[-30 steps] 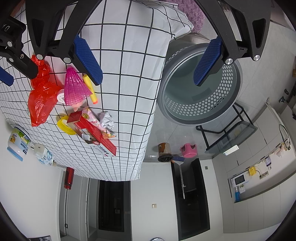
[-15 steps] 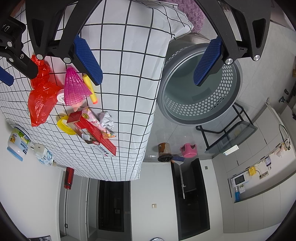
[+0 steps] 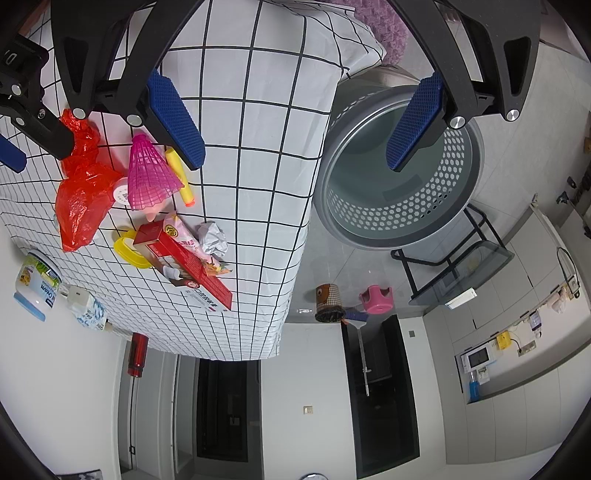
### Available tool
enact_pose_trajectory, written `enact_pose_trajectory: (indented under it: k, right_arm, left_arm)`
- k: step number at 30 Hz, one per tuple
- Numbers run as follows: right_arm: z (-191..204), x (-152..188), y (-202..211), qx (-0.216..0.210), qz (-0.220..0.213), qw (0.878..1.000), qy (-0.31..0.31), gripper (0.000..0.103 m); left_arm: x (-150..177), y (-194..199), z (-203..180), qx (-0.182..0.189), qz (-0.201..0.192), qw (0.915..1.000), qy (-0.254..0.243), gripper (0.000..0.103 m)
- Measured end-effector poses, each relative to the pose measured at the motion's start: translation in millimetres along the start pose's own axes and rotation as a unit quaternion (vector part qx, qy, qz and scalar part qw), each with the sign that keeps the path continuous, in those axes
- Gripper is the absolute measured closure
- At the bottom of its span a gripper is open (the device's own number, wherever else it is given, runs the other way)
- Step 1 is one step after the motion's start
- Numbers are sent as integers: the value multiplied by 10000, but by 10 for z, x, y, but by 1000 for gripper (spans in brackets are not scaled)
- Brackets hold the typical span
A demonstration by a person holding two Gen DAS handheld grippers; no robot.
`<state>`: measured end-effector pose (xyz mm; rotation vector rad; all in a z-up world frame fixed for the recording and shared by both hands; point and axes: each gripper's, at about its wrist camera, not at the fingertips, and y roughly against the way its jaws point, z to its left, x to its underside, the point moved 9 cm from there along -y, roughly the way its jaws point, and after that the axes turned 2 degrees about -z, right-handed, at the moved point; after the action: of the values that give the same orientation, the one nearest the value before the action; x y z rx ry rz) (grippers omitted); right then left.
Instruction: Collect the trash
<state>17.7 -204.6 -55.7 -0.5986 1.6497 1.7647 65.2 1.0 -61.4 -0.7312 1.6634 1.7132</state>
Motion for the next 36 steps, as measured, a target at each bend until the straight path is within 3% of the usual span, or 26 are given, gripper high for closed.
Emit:
enact_pose_trajectory:
  k: [13,20,27,36]
  right_arm:
    - [-12,10,-21,-71,40,10000,-54,8]
    - [-238,86,-97,70,145,9998,-137,8]
    - [-498,117,-322,145,274,9991,-301,8]
    - [-485,70,-693,117,446,9989,-70,9]
  left_arm:
    - [22,-70,-22,12,44,10000,-24,6]
    - [64,-196,-114,111,172,9998,-71,6]
    - [96,-336,-250,309,307,9989,-160,6]
    - [8,-500,-395,528,369,9979,-98,6]
